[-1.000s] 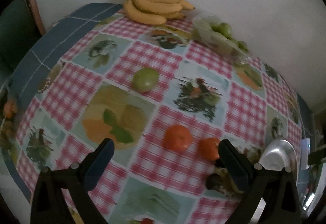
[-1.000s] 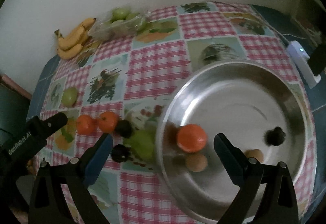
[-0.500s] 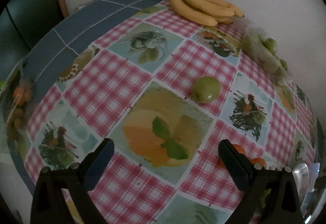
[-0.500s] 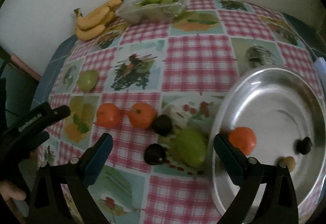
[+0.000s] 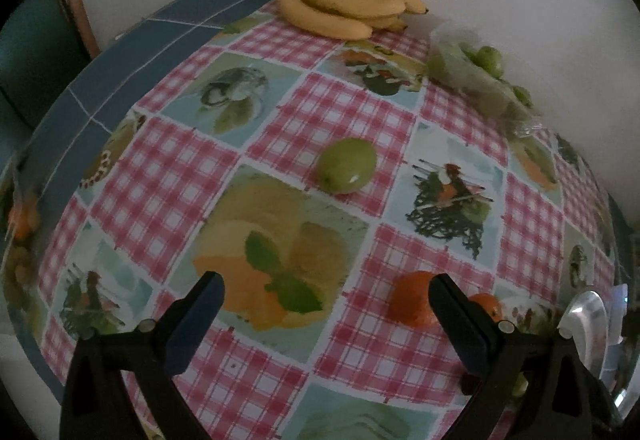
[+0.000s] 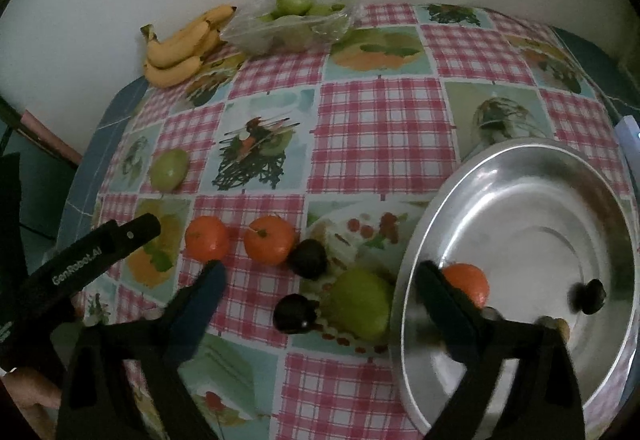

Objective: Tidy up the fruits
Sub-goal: 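Move the left tool toward a tangerine while the right tool approaches the green mango, then close the right gripper on the green mango while the left gripper closes on the tangerine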

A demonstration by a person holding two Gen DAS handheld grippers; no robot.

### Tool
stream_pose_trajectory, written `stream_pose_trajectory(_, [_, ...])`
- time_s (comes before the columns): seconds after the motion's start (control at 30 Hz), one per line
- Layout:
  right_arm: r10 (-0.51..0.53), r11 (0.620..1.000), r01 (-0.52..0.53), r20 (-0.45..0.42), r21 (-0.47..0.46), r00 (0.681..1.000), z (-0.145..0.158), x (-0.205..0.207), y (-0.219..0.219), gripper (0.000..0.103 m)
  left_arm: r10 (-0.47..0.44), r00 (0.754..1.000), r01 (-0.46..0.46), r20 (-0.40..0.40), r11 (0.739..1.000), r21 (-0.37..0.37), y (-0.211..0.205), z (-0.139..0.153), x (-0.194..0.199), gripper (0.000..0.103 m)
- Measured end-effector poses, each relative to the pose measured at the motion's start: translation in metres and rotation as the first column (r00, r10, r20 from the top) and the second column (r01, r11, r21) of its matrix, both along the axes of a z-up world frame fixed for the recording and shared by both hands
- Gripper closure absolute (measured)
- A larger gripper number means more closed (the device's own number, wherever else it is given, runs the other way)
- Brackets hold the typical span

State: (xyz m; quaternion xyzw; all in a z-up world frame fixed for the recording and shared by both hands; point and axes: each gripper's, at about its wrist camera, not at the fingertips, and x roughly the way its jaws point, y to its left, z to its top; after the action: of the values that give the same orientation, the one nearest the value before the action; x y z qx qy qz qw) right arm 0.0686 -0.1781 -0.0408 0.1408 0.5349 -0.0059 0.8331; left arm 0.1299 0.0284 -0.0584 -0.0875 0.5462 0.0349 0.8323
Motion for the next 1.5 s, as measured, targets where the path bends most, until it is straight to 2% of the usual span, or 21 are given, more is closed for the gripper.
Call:
stream_pose_trajectory(0.07, [0.004, 1.000, -0.004, -0.003, -0.010, 1.000, 0.001, 0.001, 0.000, 0.039, -0.011, 1.000, 0.011, 0.005, 1.000, 0.009, -0.002, 0.001, 0.000, 0.000])
stream_pose_trajectory(0.13, [0.017, 0.999, -0.018, -0.009, -0.027, 1.000, 0.002, 0.003, 0.000, 0.042, -0.032, 0.999, 0.032, 0.000, 0.999, 0.004, -0.006, 0.000, 0.001, 0.000])
stream_pose_trajectory(0.2, [0.028, 0.998, -0.029, -0.020, -0.046, 0.999, 0.000, 0.004, 0.002, 0.053, -0.050, 0.999, 0.050, -0.014, 0.999, 0.003, -0.009, -0.002, 0.002, 0.000])
stream_pose_trajectory(0.23, [0.036, 0.998, -0.038, -0.031, -0.058, 0.999, -0.001, 0.006, 0.003, 0.055, -0.058, 0.998, 0.058, -0.016, 0.998, 0.000, -0.011, -0.002, 0.002, 0.000])
stream_pose_trajectory(0.43, [0.059, 0.989, -0.069, -0.081, -0.128, 0.995, -0.012, 0.012, 0.009, 0.055, -0.068, 0.997, 0.068, -0.042, 0.998, 0.003, -0.017, -0.006, 0.004, 0.000])
stream_pose_trajectory(0.67, [0.073, 0.989, -0.088, -0.130, -0.116, 0.989, -0.021, 0.011, 0.012, 0.055, -0.072, 0.996, 0.072, -0.059, 0.997, -0.004, -0.019, -0.009, 0.003, 0.000])
stream_pose_trajectory(0.77, [0.074, 0.992, -0.087, -0.136, -0.090, 0.988, -0.022, 0.009, 0.012, 0.055, -0.069, 0.996, 0.069, -0.060, 0.998, -0.007, -0.019, -0.009, 0.003, 0.000])
stream_pose_trajectory(0.83, [0.082, 0.996, -0.086, -0.140, -0.020, 0.987, -0.021, 0.008, 0.011, 0.055, -0.067, 0.996, 0.067, -0.062, 0.998, -0.005, -0.018, -0.009, 0.004, 0.000])
stream_pose_trajectory(0.93, [0.096, 0.995, -0.096, -0.150, 0.005, 0.984, -0.022, 0.006, 0.013, 0.055, -0.067, 0.996, 0.067, -0.066, 0.998, -0.008, -0.019, -0.010, 0.004, 0.000])
stream_pose_trajectory(1.13, [0.108, 0.989, -0.125, -0.188, -0.082, 0.976, -0.024, 0.000, 0.017, 0.056, -0.083, 0.994, 0.082, -0.076, 0.997, -0.011, -0.023, -0.012, 0.004, 0.000])
stream_pose_trajectory(1.5, [0.152, 0.975, -0.181, -0.205, -0.130, 0.967, -0.026, -0.008, 0.024, 0.058, -0.100, 0.991, 0.098, -0.085, 0.995, -0.025, -0.026, -0.014, 0.003, 0.000])
